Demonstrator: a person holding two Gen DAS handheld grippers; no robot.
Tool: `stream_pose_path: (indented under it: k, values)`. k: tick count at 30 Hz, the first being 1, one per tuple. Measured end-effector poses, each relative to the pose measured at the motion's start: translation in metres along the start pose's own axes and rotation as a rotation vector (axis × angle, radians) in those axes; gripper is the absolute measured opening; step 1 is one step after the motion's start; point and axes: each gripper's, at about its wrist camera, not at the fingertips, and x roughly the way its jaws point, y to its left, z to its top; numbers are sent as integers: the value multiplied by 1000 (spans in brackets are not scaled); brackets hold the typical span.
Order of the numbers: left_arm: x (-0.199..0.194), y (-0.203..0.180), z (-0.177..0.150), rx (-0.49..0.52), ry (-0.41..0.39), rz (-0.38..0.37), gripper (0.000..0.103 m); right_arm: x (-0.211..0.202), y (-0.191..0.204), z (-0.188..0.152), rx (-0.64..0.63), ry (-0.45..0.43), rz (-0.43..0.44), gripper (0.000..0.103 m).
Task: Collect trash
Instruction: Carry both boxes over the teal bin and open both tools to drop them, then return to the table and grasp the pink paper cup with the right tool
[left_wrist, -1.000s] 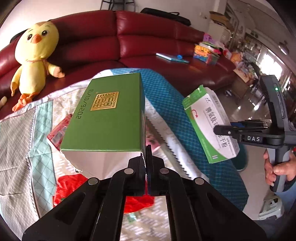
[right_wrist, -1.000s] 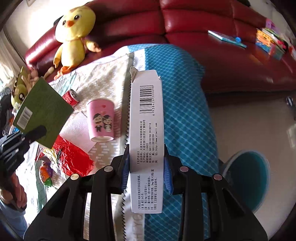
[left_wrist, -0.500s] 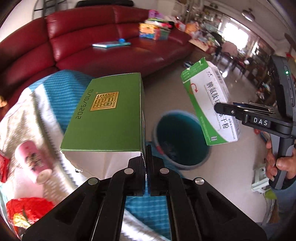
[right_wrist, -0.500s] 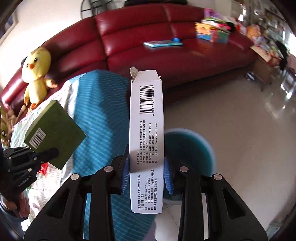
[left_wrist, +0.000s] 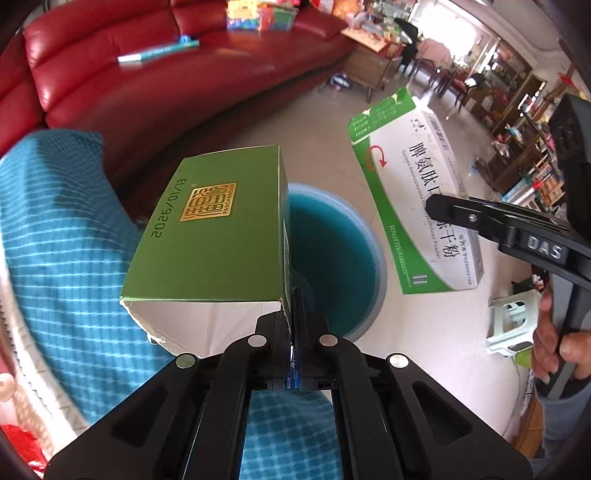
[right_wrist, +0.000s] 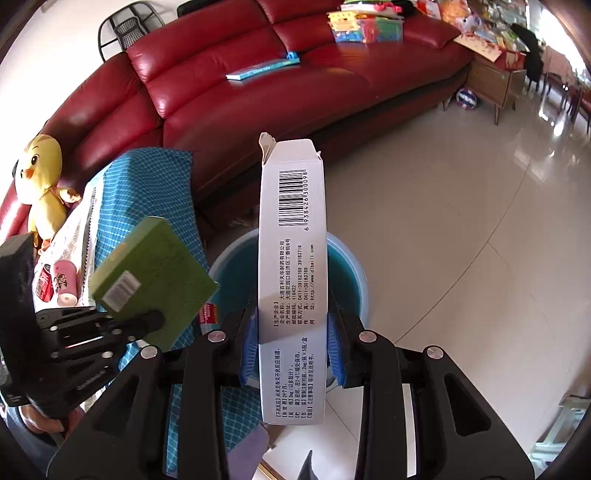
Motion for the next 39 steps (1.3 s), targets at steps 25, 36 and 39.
stream_pose_path:
  k: [25,36,39]
  values:
    - [20,16,-4,-91,4,64,85,37,14,3,-24,73,3,30]
    - [4,28,-16,-125,-19,62,91,48,39,8,-54,85,14,61]
    - [3,33,-20,-135,-16,56,91,48,37,8,-53,87,-10,68]
